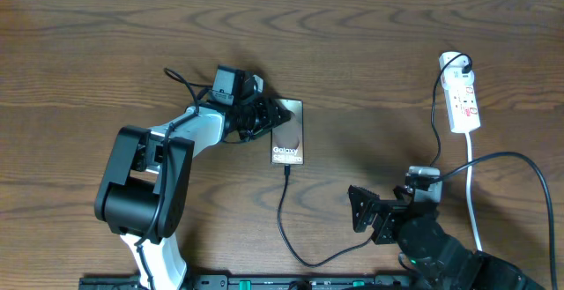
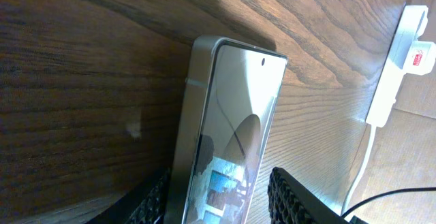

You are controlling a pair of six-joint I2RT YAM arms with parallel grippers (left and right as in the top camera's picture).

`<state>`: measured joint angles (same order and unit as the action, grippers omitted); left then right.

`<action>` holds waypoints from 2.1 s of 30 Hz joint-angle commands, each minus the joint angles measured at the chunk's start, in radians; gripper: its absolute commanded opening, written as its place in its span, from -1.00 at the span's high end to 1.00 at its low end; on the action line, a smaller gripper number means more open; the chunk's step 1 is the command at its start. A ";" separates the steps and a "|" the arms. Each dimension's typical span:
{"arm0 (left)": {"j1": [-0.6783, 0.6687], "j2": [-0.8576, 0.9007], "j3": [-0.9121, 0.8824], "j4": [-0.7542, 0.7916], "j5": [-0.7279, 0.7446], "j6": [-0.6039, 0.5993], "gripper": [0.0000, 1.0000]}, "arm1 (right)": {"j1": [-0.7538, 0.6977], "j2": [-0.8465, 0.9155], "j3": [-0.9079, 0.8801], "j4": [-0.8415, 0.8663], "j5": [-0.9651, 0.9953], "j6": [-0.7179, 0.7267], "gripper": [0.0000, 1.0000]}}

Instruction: Plug charger to phone and switch on socket

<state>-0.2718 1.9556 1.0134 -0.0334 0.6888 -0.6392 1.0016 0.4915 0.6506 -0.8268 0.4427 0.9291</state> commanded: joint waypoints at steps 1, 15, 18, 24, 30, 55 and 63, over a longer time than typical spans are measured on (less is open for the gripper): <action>0.027 0.081 -0.060 -0.059 -0.177 0.003 0.03 | -0.005 0.028 0.004 -0.005 0.014 0.034 -0.99; 0.077 0.081 -0.060 -0.097 -0.131 0.003 0.03 | -0.005 0.092 0.004 -0.004 0.014 0.070 -0.99; 0.089 0.081 -0.060 -0.101 -0.113 0.003 0.03 | -0.006 0.092 0.004 -0.008 0.016 0.084 -0.99; 0.112 0.060 -0.060 -0.139 -0.109 0.012 0.02 | -0.068 0.095 0.011 -0.137 0.021 0.203 -0.39; 0.112 -0.121 -0.060 -0.270 -0.210 0.096 -0.15 | -0.186 0.095 0.105 -0.354 0.012 0.227 0.31; 0.112 -1.490 -0.061 -1.023 -0.700 0.178 -0.15 | -1.229 0.705 0.438 -0.339 -0.208 -0.232 0.99; 0.112 -1.556 -0.061 -1.116 -0.700 0.174 -0.87 | -1.343 1.146 0.746 -0.333 -0.384 -0.386 0.98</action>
<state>-0.1638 0.4019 0.9489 -1.1481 0.0071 -0.4706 -0.3283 1.5639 1.3094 -1.1530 0.1356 0.6155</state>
